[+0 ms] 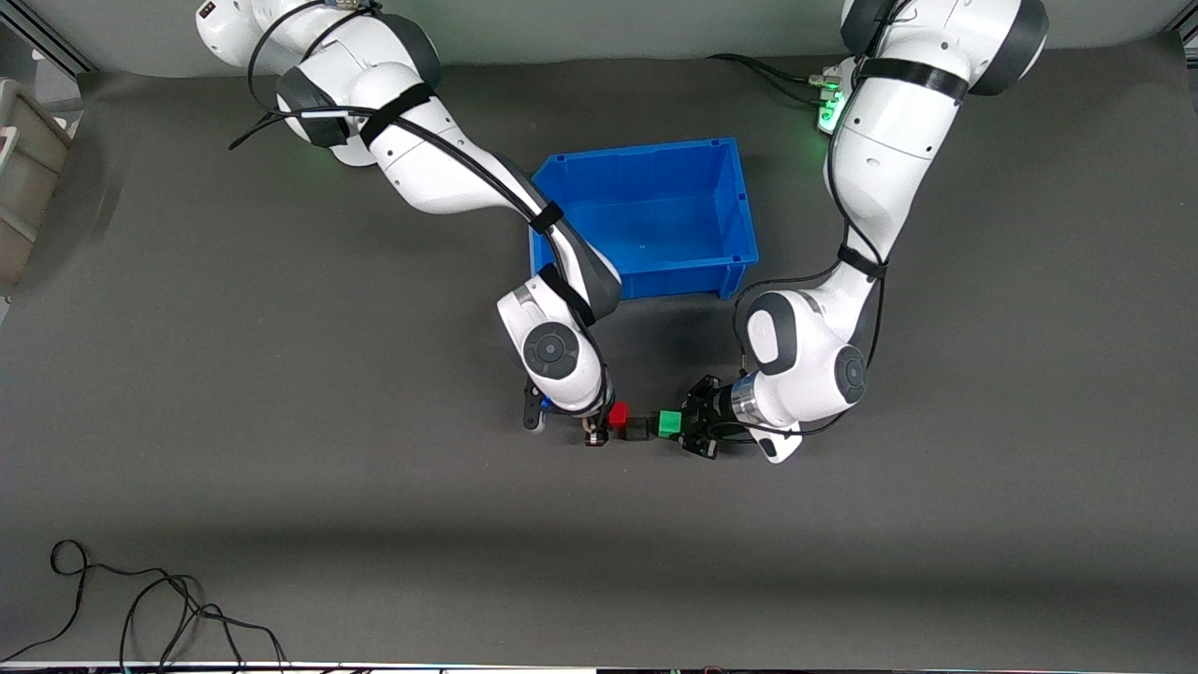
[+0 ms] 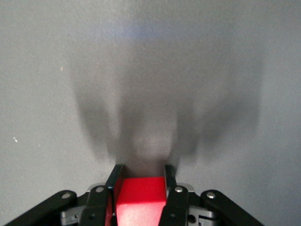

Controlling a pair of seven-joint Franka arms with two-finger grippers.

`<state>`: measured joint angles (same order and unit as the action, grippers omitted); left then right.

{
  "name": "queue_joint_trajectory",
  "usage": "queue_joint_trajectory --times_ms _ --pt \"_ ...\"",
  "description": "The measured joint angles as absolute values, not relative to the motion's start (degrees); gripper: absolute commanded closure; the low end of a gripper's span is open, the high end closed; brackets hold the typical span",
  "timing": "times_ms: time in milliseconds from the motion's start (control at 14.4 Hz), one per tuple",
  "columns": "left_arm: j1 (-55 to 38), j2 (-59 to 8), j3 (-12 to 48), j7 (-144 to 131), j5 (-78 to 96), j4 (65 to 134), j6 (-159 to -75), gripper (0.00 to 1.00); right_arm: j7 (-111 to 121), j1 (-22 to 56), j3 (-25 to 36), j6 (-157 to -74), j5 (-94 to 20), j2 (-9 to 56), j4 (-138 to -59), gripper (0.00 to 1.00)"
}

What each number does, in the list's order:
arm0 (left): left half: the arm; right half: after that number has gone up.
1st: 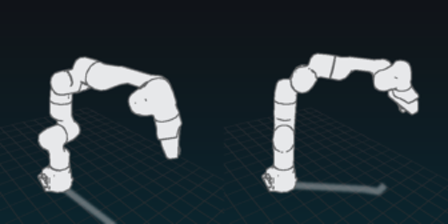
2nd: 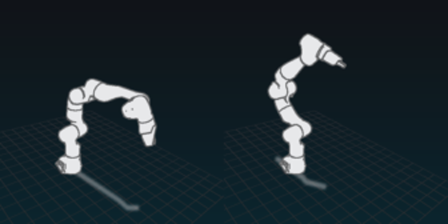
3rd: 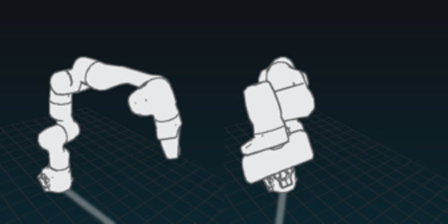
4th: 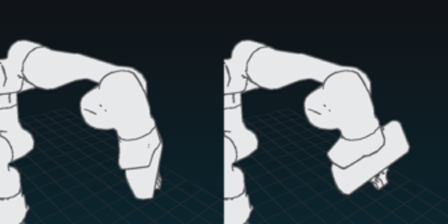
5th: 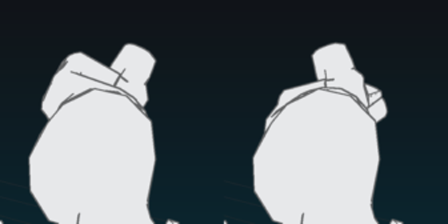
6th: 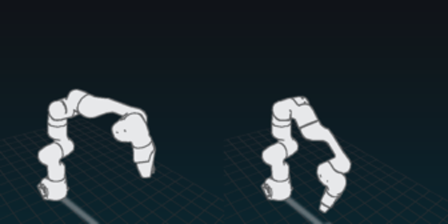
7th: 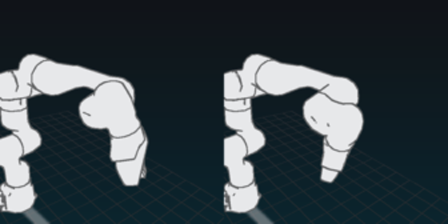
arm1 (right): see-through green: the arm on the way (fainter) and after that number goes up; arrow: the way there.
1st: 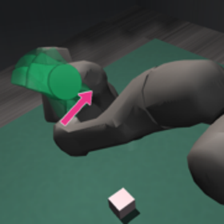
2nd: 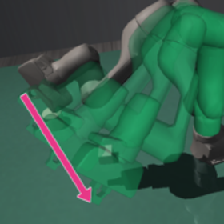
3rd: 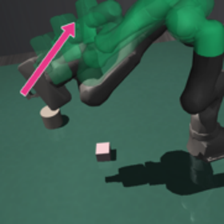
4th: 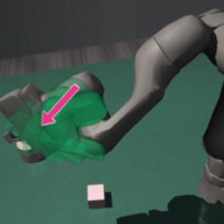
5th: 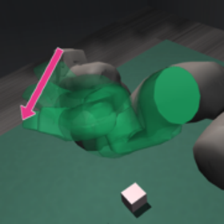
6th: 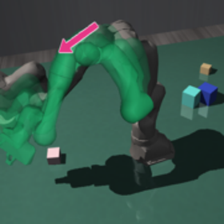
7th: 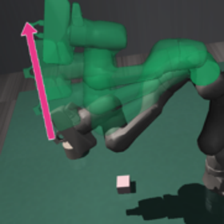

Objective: Attach green and red cubes to black cube
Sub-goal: 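Push red to the black cube with the right gripper while the left gripper pushes green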

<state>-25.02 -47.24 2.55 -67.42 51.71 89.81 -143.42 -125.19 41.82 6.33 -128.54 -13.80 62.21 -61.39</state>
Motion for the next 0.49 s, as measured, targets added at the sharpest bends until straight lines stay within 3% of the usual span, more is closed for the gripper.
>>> queue_joint_trajectory --times_ms 208,278,347,417,486 --pt "-25.38 -47.88 2.56 -69.82 51.71 88.99 -143.78 0.81 -125.27 42.23 6.33 -128.86 -13.8 62.25 -61.39 1.0" --pt "-25.47 -48.07 2.56 -70.06 51.71 88.68 -143.84 0.63 -125.28 42.25 6.33 -128.92 -13.8 62.27 -61.39 1.0" --pt "-25.51 -48.15 2.56 -70.19 51.7 88.53 -143.87 0.15 -125.28 42.25 6.33 -128.93 -13.8 62.27 -61.39 1.0" --pt "-25.52 -48.16 2.55 -70.21 51.64 88.48 -143.88 0.0 -125.29 42.25 6.33 -128.93 -13.8 62.27 -61.39 1.0" --pt "-25.53 -48.16 2.55 -70.21 51.48 88.41 -143.9 0.0 -125.29 42.25 6.33 -128.93 -13.8 62.27 -61.38 1.0"
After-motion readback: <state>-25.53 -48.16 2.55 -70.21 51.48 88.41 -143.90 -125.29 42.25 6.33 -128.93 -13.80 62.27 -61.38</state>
